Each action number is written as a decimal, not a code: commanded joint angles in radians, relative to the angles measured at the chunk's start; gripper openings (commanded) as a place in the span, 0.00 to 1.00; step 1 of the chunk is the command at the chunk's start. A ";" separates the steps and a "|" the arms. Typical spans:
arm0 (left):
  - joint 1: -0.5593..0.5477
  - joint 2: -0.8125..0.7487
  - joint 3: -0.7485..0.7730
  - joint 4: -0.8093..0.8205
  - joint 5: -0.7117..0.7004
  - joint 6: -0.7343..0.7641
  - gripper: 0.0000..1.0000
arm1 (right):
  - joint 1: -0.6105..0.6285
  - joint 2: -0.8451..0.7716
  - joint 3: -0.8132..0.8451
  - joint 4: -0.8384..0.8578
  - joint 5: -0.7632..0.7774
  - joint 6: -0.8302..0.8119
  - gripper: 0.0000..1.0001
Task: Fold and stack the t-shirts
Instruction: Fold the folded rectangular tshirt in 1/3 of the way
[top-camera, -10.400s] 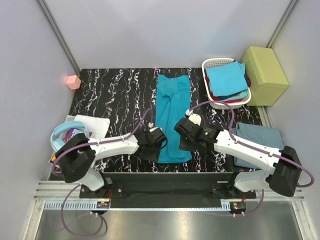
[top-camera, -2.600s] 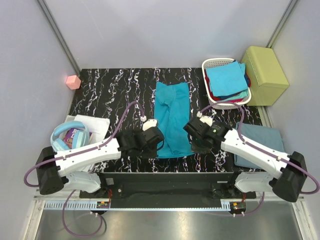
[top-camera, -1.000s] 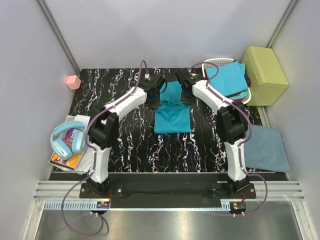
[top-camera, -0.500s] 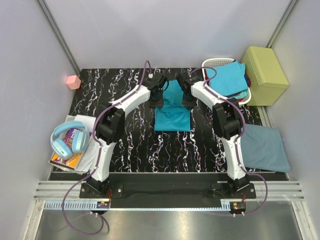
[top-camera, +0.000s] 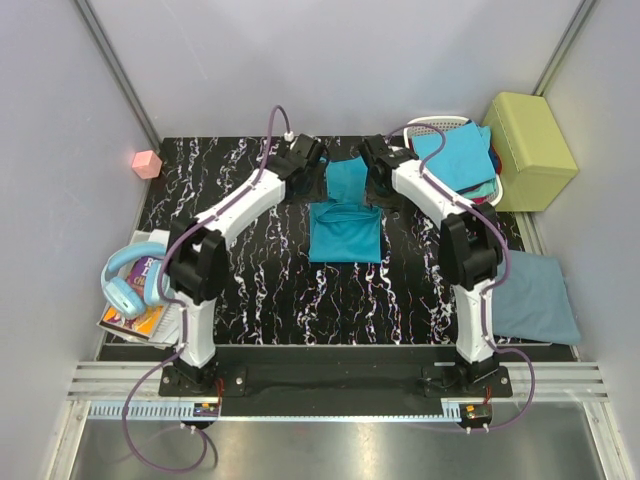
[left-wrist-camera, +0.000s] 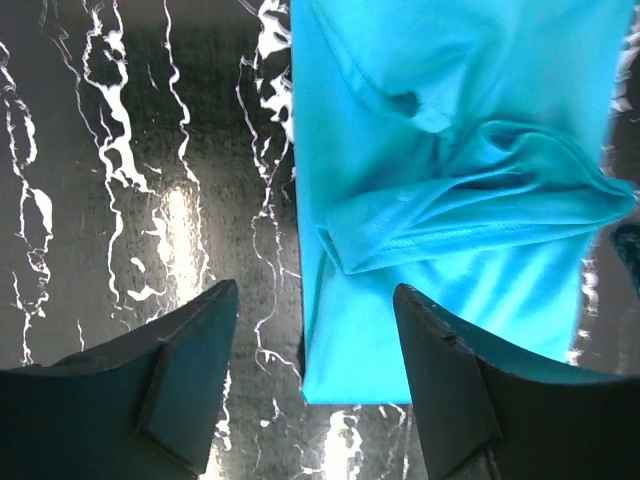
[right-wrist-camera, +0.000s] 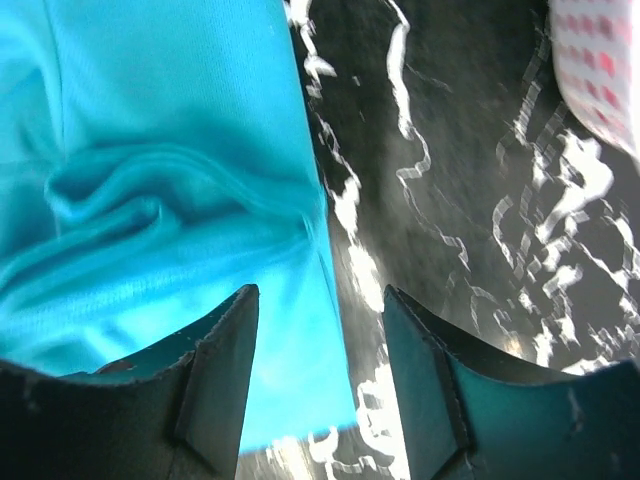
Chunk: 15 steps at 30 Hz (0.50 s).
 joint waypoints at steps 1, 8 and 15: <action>-0.050 -0.102 -0.104 0.064 -0.006 -0.031 0.65 | 0.036 -0.171 -0.134 0.050 0.001 0.001 0.58; -0.133 -0.104 -0.275 0.131 0.053 -0.074 0.46 | 0.084 -0.202 -0.304 0.131 -0.070 0.027 0.16; -0.150 -0.054 -0.278 0.158 0.072 -0.059 0.23 | 0.090 -0.116 -0.223 0.130 -0.047 0.010 0.00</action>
